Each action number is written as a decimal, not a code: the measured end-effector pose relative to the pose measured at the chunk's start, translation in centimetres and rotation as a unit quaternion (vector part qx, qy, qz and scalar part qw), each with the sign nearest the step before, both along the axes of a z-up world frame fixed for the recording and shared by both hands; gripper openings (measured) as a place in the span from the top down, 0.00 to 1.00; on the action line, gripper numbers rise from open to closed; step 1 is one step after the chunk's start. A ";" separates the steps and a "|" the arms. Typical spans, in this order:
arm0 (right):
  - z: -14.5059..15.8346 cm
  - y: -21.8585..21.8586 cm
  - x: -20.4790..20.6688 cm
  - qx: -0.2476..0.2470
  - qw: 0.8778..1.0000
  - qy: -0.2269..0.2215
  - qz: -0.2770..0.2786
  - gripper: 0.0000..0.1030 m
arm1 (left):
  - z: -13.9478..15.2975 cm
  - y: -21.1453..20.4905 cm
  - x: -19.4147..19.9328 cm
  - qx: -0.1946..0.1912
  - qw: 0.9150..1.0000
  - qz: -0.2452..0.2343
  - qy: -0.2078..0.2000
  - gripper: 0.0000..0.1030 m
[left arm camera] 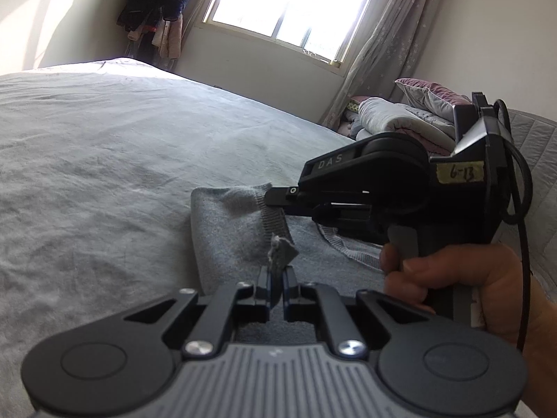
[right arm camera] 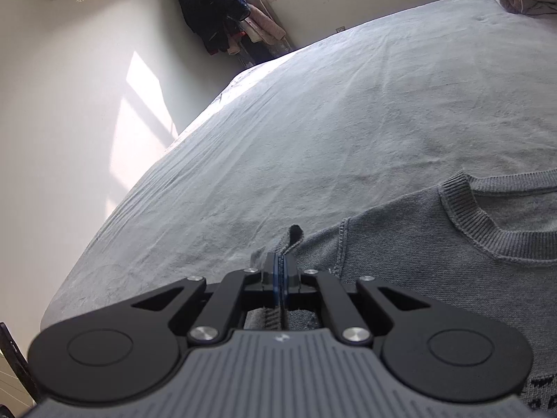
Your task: Fold clothes
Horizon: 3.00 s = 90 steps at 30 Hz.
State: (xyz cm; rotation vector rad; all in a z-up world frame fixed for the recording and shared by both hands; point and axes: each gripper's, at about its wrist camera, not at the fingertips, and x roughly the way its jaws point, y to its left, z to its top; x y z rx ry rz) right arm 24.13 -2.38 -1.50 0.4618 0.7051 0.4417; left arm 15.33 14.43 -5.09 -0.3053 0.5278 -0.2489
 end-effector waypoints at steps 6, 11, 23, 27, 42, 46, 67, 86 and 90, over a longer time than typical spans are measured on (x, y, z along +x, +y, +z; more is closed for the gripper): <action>-0.3 -3.4 -1.4 -0.011 0.999 -0.005 -0.037 0.97 | -0.7 -3.4 0.1 0.008 0.999 -0.037 0.010 0.94; -0.5 -5.7 -2.5 -0.027 0.998 -0.017 -0.061 0.97 | -1.5 -4.9 0.1 0.014 0.998 -0.064 0.021 0.94; -2.2 -7.9 -5.2 -0.071 0.989 -0.067 -0.113 0.97 | -2.3 -6.0 -0.1 0.003 0.992 -0.120 0.028 0.94; -2.1 -8.3 -5.6 -0.087 0.985 -0.078 -0.127 0.97 | -2.2 -6.1 -0.2 -0.007 0.990 -0.137 0.025 0.94; -2.7 -11.3 -6.1 -0.067 0.986 -0.025 -0.149 0.79 | -0.8 -6.4 -0.5 -0.005 0.975 -0.218 0.048 0.62; -2.1 -11.6 -8.3 -0.048 0.990 -0.009 -0.134 0.64 | -0.5 -5.0 -0.8 0.014 0.976 -0.212 0.045 0.62; -2.5 -7.5 -14.4 -0.037 0.986 0.012 -0.163 0.97 | -0.3 -2.7 -6.3 0.141 0.965 -0.214 0.056 0.64; -2.4 -6.0 -21.7 0.160 0.980 0.104 -0.046 0.58 | 1.0 1.4 -14.9 0.154 0.967 -0.184 0.090 0.64; -1.7 -5.2 -24.1 0.160 0.981 0.108 -0.015 0.58 | 0.5 1.5 -17.1 0.152 0.966 -0.179 0.104 0.64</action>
